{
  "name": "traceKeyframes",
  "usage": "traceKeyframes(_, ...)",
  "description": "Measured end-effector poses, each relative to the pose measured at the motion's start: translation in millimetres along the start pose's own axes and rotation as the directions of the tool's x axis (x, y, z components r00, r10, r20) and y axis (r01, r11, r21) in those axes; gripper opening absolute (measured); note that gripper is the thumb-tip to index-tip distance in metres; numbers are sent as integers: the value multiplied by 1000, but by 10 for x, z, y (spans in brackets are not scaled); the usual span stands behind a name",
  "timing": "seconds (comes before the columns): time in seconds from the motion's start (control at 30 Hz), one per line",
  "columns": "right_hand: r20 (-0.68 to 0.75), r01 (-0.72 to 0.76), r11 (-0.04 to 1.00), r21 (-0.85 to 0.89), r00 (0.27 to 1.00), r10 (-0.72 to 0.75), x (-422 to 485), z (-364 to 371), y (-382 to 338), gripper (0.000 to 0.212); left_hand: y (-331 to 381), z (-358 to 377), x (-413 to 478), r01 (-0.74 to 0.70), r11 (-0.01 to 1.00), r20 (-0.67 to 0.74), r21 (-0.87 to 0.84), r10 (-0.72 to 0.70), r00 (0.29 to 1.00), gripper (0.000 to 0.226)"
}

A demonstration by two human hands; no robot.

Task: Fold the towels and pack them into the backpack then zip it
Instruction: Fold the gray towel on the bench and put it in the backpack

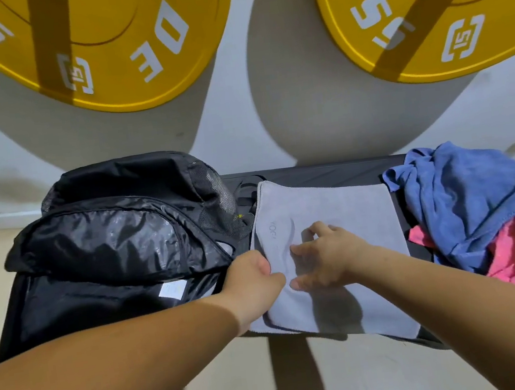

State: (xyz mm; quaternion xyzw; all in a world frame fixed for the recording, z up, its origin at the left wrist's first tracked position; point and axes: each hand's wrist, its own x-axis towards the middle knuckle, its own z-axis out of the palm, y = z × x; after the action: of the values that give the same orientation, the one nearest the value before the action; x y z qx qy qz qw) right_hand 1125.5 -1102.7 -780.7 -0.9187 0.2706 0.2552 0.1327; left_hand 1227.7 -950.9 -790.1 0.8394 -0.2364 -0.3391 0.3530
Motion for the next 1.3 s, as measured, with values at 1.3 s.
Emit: traceKeyframes(1.3,-486,213,976,-48,849,-209,-727,794,-151,43,-276,-516,-156,-738,473,379,482,647,662,9)
